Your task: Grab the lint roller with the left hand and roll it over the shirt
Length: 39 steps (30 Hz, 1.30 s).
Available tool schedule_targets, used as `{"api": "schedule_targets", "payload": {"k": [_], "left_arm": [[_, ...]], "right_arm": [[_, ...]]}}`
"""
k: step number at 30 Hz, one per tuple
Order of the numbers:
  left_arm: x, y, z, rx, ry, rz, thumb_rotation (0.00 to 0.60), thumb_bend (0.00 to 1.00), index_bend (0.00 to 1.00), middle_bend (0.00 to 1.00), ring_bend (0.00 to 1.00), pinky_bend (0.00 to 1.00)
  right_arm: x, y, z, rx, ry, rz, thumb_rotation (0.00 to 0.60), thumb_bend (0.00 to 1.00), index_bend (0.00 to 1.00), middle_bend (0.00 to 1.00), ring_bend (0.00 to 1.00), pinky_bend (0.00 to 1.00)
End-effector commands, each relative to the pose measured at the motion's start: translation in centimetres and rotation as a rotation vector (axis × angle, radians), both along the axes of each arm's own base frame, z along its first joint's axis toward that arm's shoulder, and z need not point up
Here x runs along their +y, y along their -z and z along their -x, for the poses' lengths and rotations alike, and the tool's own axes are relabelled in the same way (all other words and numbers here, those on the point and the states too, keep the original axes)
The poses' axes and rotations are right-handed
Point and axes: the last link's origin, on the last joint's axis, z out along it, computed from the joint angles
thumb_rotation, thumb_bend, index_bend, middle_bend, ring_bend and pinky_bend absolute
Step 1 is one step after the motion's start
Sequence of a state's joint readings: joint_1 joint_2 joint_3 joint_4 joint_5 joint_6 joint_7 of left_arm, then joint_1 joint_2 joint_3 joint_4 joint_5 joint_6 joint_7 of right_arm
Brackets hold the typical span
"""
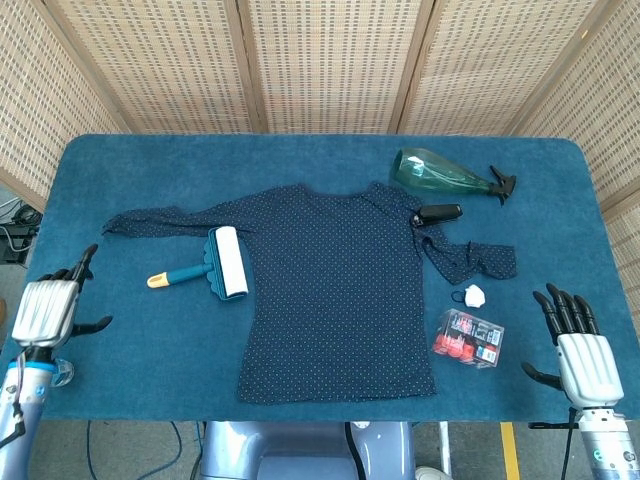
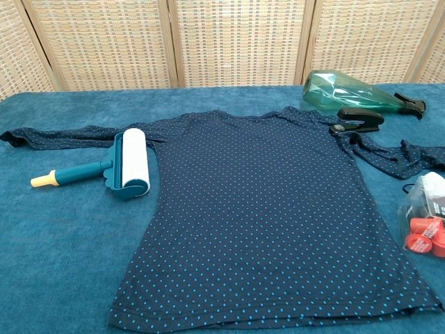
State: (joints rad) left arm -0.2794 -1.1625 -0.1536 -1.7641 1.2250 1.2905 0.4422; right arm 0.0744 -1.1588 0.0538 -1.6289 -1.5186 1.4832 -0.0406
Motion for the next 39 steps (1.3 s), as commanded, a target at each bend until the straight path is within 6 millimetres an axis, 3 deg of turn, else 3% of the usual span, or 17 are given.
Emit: {"api": "schedule_targets", "payload": {"k": [1, 7, 12, 15, 32, 39], "left_arm": [[3.2, 0.6, -1.0, -0.011, -0.01, 0.044, 0.6, 0.09, 0.26, 0.8, 0.68, 0.62], [6.7, 1.8, -1.6, 0.006, -0.048, 0.12, 0.6, 0.11, 0.34, 0.87, 0.73, 0.65], [8.9, 2.9, -1.9, -0.032, -0.106, 0.188, 0.6, 0.29, 0.42, 0.9, 0.75, 0.67], [10.1, 3.8, -2.2, -0.024, -0.131, 0.231, 0.6, 0.29, 0.45, 0.91, 0.75, 0.67], [13.4, 9.4, -3.8, 0.051, -0.17, 0.312, 0.6, 0.29, 0.43, 0.91, 0.75, 0.67], [14.1, 10.8, -3.7, 0.073, -0.201, 0.325, 0.6, 0.29, 0.43, 0.91, 0.75, 0.67]], "right_arm": [[-0.1, -0.1, 0.1, -0.003, 0.005, 0.001, 0.6, 0.05, 0.0, 0.0, 0.0, 0.0], [-0.3, -0.1, 0.4, -0.007, 0.017, -0.002, 0.6, 0.05, 0.0, 0.0, 0.0, 0.0], [-0.5, 0.0, 0.7, -0.009, 0.028, -0.008, 0.6, 0.05, 0.0, 0.0, 0.0, 0.0], [-0.6, 0.1, 0.9, -0.01, 0.037, -0.009, 0.6, 0.05, 0.0, 0.0, 0.0, 0.0], [-0.9, 0.3, 1.6, -0.016, 0.064, -0.018, 0.6, 0.05, 0.0, 0.0, 0.0, 0.0], [-1.0, 0.3, 1.8, -0.02, 0.067, -0.02, 0.6, 0.05, 0.0, 0.0, 0.0, 0.0]]}}
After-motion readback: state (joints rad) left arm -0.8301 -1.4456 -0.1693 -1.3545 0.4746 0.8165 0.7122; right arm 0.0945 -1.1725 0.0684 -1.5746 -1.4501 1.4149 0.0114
